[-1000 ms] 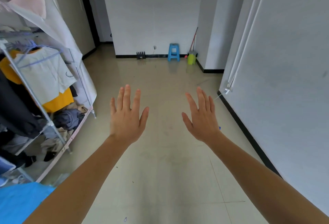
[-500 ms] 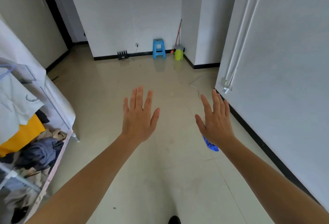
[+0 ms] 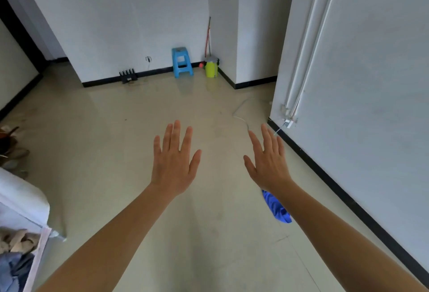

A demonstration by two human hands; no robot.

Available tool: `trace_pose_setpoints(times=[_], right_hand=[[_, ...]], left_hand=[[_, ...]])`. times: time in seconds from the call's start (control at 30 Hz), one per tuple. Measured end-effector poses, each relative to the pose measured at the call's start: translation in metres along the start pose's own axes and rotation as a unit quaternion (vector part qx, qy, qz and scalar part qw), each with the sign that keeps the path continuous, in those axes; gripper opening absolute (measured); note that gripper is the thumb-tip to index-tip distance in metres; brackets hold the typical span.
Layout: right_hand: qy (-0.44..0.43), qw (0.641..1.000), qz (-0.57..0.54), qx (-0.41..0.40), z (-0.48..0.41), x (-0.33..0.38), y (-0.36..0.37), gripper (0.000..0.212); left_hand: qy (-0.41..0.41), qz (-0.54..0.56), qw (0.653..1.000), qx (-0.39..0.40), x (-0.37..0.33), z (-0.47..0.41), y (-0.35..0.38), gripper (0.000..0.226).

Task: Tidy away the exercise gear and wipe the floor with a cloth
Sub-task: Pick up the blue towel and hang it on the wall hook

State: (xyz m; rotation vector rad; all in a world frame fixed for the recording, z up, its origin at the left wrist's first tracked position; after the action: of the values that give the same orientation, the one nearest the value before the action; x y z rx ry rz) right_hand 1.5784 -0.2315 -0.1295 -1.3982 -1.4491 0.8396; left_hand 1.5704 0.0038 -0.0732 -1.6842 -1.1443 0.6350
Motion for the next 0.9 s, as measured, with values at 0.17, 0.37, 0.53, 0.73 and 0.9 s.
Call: trace_pose_setpoints(times=[0.17, 0.37, 0.53, 0.73, 0.9], right_hand=[[0.049, 0.998, 0.028, -0.002, -0.088, -0.013, 0.055, 0.071], [0.181, 0.982, 0.056, -0.005, -0.159, -0.07, 0.09, 0.072], [0.307, 0.948, 0.083, -0.008, -0.174, -0.151, 0.096, 0.07], [0.423, 0.902, 0.086, -0.018, -0.185, -0.263, 0.135, 0.068], [0.488, 0.871, 0.046, 0.038, -0.213, -0.364, 0.225, 0.066]], left_hand=[[0.062, 0.041, 0.997, 0.003, 0.033, -0.11, 0.082, 0.066], [0.171, 0.106, 0.979, 0.026, 0.021, -0.258, 0.166, 0.064], [0.281, 0.139, 0.947, 0.066, -0.047, -0.357, 0.223, 0.064], [0.376, 0.142, 0.907, 0.126, -0.16, -0.437, 0.318, 0.066], [0.409, 0.121, 0.885, 0.186, -0.235, -0.487, 0.425, 0.066]])
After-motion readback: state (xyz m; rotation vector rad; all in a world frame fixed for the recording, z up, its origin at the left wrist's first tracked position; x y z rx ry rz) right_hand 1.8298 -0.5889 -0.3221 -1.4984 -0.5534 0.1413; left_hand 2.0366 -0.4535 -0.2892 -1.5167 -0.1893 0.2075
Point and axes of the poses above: each hand's wrist, its own z-axis away from the middle knuckle, its own y-axis out of the palm, x = y × z, the point moved 10 cm from there along -z, towards the middle knuckle, and after that the axes turned 11 degrees about y, right-handed, at the moved point
